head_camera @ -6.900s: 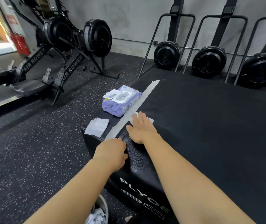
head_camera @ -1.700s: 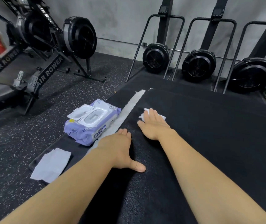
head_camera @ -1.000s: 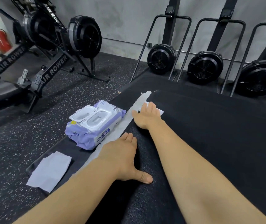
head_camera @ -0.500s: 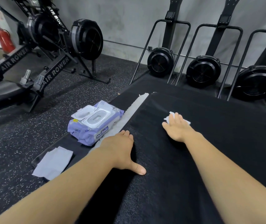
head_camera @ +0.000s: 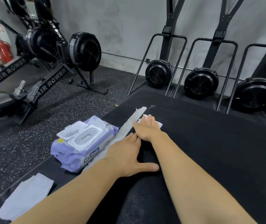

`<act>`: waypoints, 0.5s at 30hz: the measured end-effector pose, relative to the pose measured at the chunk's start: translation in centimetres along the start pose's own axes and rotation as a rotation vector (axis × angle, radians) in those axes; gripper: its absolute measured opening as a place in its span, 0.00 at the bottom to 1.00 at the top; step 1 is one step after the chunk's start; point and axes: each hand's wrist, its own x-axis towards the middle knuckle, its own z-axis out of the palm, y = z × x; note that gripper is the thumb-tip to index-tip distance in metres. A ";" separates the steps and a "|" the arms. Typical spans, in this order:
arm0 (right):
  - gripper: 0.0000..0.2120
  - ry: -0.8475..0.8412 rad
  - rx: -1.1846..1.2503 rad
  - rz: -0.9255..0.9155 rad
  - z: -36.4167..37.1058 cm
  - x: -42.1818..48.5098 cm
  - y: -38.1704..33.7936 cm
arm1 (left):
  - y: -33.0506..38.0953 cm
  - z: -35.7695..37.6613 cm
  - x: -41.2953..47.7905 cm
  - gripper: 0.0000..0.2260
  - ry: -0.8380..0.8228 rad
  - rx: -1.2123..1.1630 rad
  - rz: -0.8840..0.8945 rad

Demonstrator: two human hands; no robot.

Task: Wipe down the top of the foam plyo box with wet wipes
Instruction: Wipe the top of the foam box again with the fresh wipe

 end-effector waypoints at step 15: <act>0.13 -0.003 -0.075 0.057 -3.3 -6.5 12.1 | 0.2 2.3 1.7 0.45 -0.004 0.196 -0.060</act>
